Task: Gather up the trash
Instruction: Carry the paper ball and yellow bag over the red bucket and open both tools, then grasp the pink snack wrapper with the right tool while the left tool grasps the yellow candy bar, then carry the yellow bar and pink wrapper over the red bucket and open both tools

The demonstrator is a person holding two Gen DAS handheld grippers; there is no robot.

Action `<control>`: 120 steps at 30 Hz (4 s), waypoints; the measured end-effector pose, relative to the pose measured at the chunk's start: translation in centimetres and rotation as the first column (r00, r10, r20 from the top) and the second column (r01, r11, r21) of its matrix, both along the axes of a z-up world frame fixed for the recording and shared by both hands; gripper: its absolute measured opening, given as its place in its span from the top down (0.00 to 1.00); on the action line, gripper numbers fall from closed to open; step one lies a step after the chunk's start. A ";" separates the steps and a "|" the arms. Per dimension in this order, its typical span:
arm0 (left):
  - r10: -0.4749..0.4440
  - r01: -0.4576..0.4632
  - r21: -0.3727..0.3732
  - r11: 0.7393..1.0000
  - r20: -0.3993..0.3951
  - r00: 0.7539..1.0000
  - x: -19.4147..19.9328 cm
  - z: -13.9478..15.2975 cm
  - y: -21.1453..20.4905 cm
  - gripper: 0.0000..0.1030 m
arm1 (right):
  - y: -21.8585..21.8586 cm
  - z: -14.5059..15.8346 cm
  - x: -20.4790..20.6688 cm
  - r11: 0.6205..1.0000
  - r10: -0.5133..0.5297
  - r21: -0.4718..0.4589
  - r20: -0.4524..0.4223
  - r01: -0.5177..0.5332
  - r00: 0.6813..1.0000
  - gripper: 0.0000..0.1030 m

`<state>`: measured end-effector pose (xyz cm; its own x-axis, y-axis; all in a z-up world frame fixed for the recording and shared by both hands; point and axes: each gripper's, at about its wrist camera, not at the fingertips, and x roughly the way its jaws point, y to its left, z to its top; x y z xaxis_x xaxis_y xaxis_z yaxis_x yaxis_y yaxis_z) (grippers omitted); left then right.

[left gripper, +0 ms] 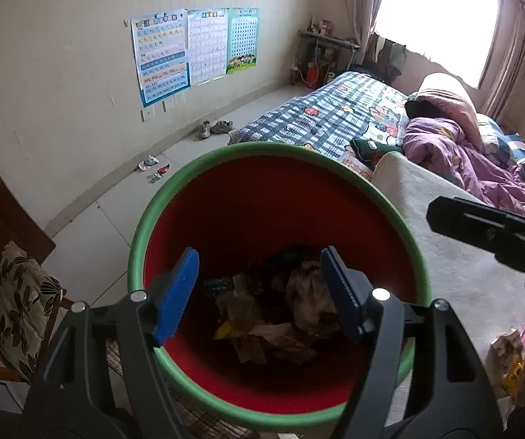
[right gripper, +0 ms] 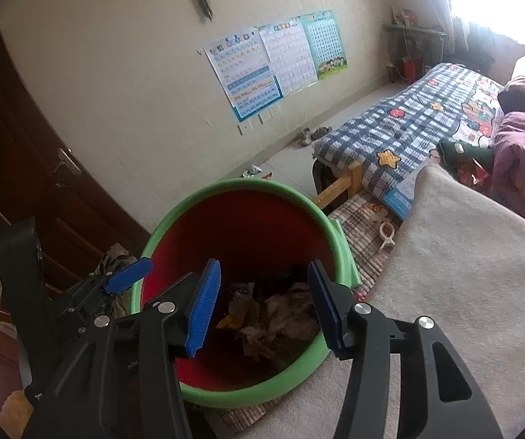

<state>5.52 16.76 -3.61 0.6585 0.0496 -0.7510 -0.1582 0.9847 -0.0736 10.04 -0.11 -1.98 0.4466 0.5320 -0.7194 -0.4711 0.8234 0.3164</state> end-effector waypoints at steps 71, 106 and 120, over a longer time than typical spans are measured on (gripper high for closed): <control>-0.209 0.205 -0.090 0.975 -0.040 0.977 -12.9 1.0 -26.1 0.65 | -33.7 -6.8 -15.1 0.922 -0.369 0.006 -0.300 0.388 0.880 0.37; -0.090 0.090 0.019 0.996 0.027 0.996 -12.6 2.5 -21.4 0.65 | -30.7 -3.0 -13.5 0.937 -0.347 -0.009 -0.128 0.349 0.929 0.56; -0.056 0.054 0.038 0.998 0.056 0.997 -10.7 3.5 -18.0 0.65 | -26.7 1.3 -12.2 0.956 -0.294 0.004 0.019 0.294 0.956 0.57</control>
